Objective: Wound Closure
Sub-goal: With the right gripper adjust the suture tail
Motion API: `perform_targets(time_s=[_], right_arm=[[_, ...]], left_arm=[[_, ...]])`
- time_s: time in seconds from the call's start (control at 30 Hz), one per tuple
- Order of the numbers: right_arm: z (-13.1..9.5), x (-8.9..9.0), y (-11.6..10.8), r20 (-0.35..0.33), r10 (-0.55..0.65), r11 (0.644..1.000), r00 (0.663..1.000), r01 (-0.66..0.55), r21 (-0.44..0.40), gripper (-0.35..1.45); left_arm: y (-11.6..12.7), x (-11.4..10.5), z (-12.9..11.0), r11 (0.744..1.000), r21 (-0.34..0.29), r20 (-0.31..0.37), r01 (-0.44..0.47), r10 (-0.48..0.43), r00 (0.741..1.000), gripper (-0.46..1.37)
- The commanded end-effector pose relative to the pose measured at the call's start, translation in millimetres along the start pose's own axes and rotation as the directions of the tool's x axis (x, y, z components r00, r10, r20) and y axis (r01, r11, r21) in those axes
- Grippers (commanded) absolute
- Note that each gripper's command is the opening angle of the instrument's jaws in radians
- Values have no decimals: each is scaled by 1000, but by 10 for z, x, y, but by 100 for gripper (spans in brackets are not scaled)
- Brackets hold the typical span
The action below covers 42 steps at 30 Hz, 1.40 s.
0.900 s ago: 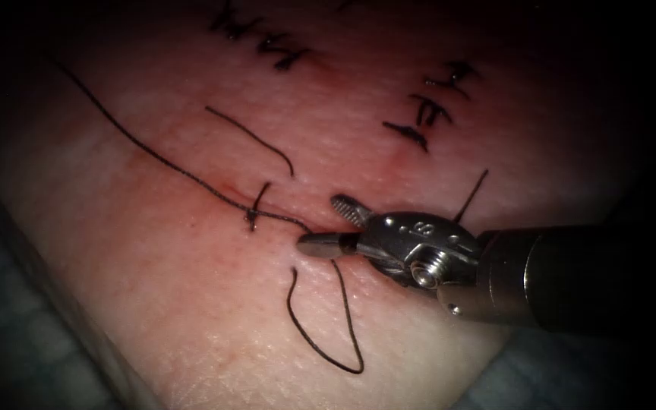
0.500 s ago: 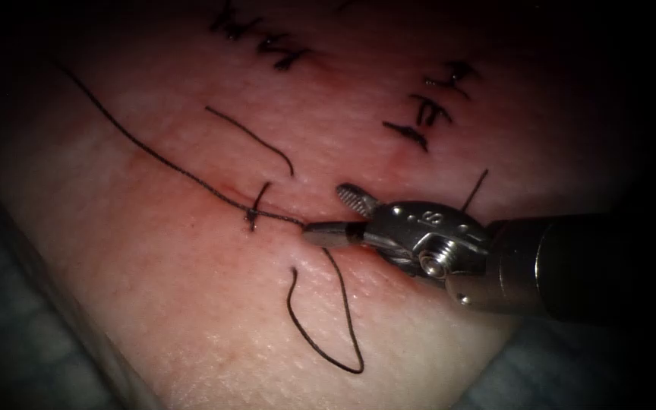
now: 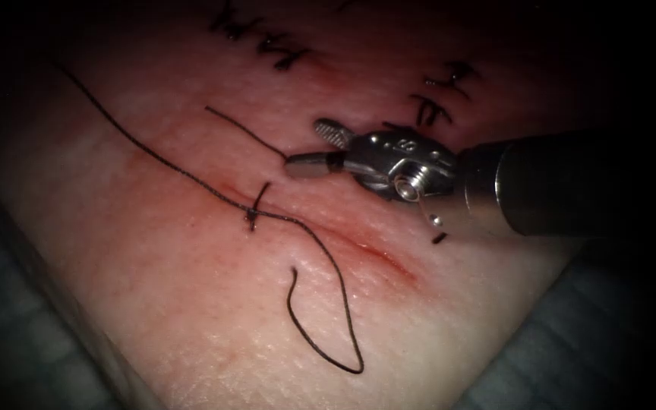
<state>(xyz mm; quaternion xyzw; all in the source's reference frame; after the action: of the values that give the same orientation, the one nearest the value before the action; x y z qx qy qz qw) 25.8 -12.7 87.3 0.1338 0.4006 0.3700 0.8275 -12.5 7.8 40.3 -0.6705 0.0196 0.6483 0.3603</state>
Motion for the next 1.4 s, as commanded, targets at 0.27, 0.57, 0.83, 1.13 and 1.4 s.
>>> perform_targets(time_s=[0.27, 0.57, 0.83, 1.13, 1.4], right_arm=[[38, 8, -3, 44, -128, 991, 991, 126, 43, 86], [75, 16, -12, 90, -222, 974, 971, 217, 64, 84], [89, 24, -8, 88, -254, 967, 963, 249, 57, 76], [94, 28, -7, 88, -285, 958, 954, 281, 58, -35], [61, 31, -1, 77, -210, 977, 975, 213, -30, -35]], left_arm=[[1, 0, 0, 1000, -11, 0, 0, 0, 1000, -35], [1, 0, 0, 1000, -13, 0, 6, -6, 1000, -35], [3, 0, 0, 1000, -18, 0, 7, -7, 1000, -35], [3, 0, 0, 1000, -19, 0, 7, -7, 1000, -35], [3, 0, 0, 1000, -19, 0, 7, -7, 1000, -35]])
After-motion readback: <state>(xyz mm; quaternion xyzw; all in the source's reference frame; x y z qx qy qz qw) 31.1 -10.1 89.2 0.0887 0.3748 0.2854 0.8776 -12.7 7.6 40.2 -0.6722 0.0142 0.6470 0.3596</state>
